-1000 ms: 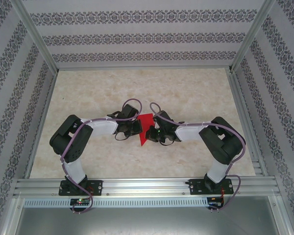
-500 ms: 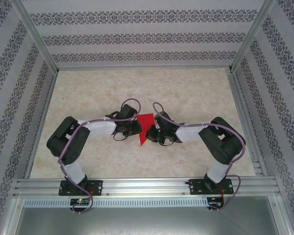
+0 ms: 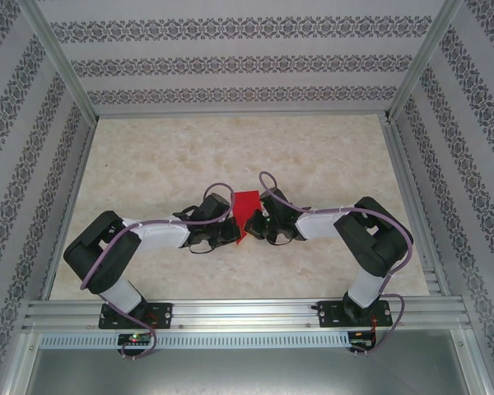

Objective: Fold a paper plane with a square sheet of paper (pick it up from the middle)
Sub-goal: Third fold the triangle at the center of the table.

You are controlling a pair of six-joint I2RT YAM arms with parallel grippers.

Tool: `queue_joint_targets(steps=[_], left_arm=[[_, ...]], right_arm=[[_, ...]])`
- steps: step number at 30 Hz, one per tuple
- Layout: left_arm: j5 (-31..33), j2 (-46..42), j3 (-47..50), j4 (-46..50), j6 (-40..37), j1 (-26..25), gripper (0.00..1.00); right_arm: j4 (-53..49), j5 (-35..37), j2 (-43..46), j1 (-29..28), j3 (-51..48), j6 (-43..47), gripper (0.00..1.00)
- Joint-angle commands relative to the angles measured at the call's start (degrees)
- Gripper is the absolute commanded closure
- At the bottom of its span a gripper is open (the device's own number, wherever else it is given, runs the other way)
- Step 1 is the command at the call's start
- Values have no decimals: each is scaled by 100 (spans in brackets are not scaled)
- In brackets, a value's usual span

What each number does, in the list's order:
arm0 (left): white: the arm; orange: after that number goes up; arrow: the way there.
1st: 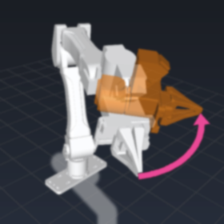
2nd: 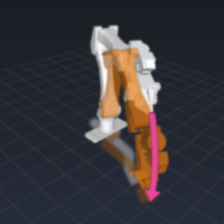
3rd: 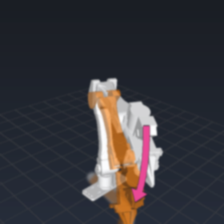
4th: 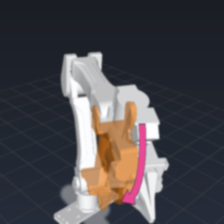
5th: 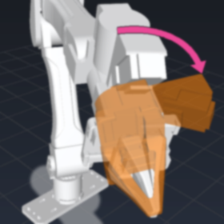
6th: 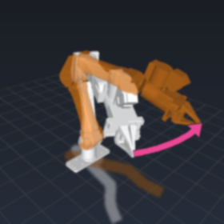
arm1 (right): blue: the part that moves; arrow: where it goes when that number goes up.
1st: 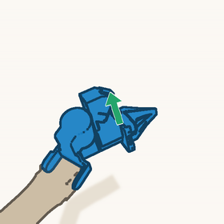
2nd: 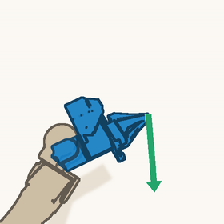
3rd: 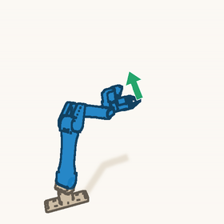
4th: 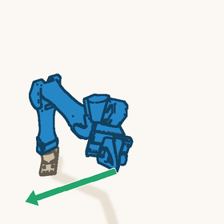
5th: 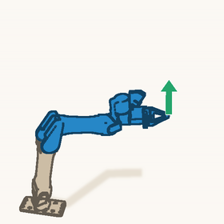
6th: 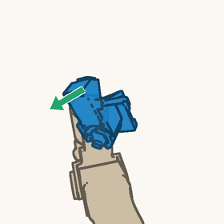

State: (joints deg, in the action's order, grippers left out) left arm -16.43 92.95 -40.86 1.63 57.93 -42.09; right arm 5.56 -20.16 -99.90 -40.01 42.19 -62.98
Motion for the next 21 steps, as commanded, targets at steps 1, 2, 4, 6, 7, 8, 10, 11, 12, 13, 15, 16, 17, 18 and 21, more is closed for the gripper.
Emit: queue_joint_targets(steps=[1, 2, 4, 6, 7, 8, 10, 11, 12, 13, 15, 16, 17, 18, 21], left_arm=[[-77, 108, -10, -427, 218, -63, 98], [-93, 102, -22, -428, 219, -63, 98], [-57, 75, -74, -333, 186, -73, 99], [-21, 113, -116, -187, 144, -74, 99], [-18, 146, -109, -181, 140, -72, 99], [-32, 191, -101, -211, 163, -72, 99], [-57, 294, -80, -192, 189, -80, 99], [-54, 348, -71, -155, 188, -78, 100], [-10, 385, -71, -89, 181, -80, 100], [55, 406, -76, -8, 176, -80, 100], [248, 425, -71, 220, 148, -77, 100], [326, 426, -81, 323, 133, -74, 100], [389, 434, -93, 426, 122, -79, 100], [446, 436, -105, 517, 117, -74, 100], [564, 427, -152, 757, 105, -74, 100]], right_arm=[[-242, 258, -56, 38, -135, -50, 96], [-240, 257, -56, 41, -141, -55, 96], [-240, 252, -48, 52, -150, -49, 96], [-240, 242, -47, 57, -149, -52, 96], [-233, 237, -47, 70, -145, -52, 96], [-231, 228, -47, 72, -142, -48, 96], [-224, 207, -37, 80, -144, -26, 96], [-214, 200, -17, 93, -141, -14, 96], [-206, 190, -4, 103, -141, 25, 96], [-182, 169, 5, 121, -141, 76, 96], [-52, 79, 34, 128, -135, 192, 96], [-60, 102, 57, 136, -118, 265, 96], [-109, 130, 81, 144, -79, 348, 96], [-162, 132, 108, 165, -32, 459, 95], [-208, -5, 178, 238, 120, 785, 95]])
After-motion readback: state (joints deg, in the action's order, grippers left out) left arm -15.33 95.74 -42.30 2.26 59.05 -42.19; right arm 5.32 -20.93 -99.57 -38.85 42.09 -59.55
